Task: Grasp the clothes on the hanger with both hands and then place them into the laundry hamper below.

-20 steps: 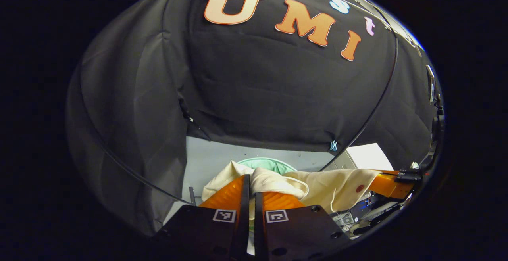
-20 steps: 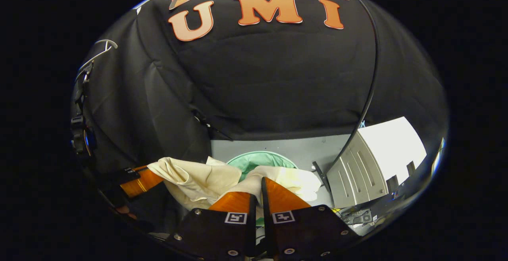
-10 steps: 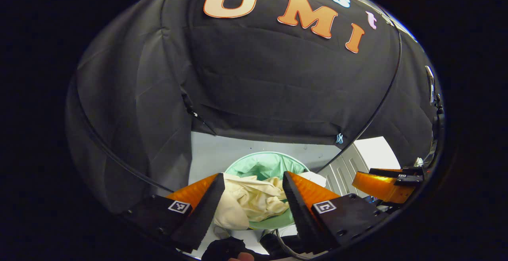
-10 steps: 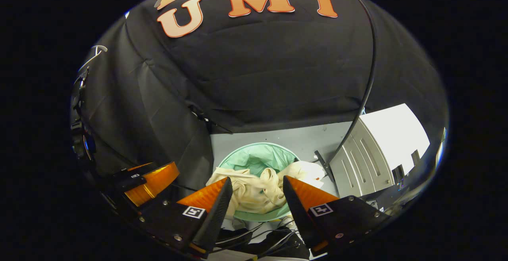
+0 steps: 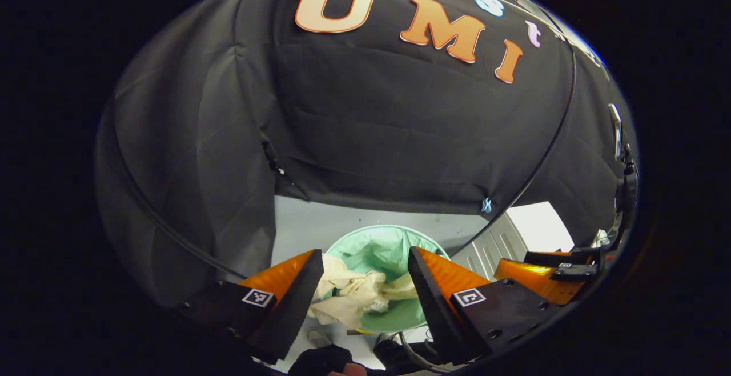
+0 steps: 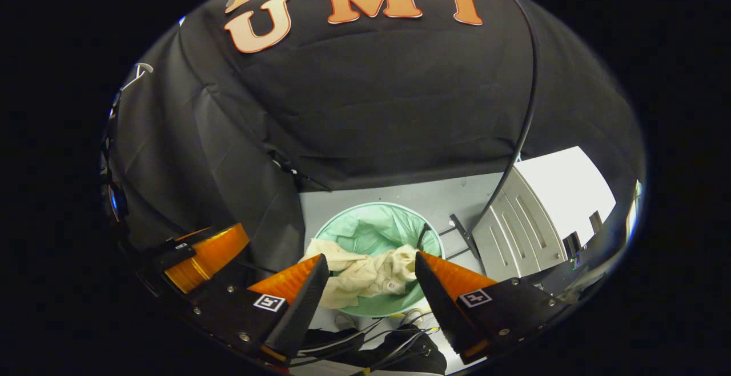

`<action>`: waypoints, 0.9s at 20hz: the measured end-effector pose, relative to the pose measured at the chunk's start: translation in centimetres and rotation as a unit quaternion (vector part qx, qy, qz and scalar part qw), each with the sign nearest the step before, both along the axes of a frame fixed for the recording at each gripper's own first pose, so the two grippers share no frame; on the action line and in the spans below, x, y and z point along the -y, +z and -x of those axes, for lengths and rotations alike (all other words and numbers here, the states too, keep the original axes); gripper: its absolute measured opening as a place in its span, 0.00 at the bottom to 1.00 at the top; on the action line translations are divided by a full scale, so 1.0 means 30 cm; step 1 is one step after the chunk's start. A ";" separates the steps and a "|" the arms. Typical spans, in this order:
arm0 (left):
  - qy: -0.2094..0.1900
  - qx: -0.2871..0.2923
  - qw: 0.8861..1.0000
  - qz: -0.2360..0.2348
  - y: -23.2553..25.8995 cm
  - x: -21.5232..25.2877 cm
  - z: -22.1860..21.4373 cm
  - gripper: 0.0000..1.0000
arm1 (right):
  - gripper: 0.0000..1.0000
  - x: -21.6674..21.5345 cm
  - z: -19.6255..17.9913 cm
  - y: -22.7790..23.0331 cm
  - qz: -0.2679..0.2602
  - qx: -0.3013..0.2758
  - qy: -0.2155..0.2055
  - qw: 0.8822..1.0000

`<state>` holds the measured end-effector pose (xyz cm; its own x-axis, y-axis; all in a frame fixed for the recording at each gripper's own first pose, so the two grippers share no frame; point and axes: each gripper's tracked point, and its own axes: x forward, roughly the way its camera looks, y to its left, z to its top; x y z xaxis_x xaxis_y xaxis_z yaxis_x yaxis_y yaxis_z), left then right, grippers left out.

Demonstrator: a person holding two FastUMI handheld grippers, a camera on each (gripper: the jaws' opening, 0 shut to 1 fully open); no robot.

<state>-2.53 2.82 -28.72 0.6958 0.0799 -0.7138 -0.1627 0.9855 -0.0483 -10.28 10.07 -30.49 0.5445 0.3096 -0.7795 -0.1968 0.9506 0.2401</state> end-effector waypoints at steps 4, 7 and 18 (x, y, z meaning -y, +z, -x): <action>-0.013 0.038 0.999 0.000 0.101 -0.048 -0.015 1.00 | 0.94 -0.010 0.012 0.072 0.015 0.024 -0.028 0.999; -0.039 0.069 0.997 -0.004 0.183 -0.085 -0.036 0.98 | 0.95 -0.020 -0.010 0.174 0.025 0.075 -0.040 0.996; -0.030 0.207 0.977 -0.048 0.546 -0.037 -0.026 0.97 | 0.95 0.072 -0.038 0.687 0.010 0.272 -0.028 0.962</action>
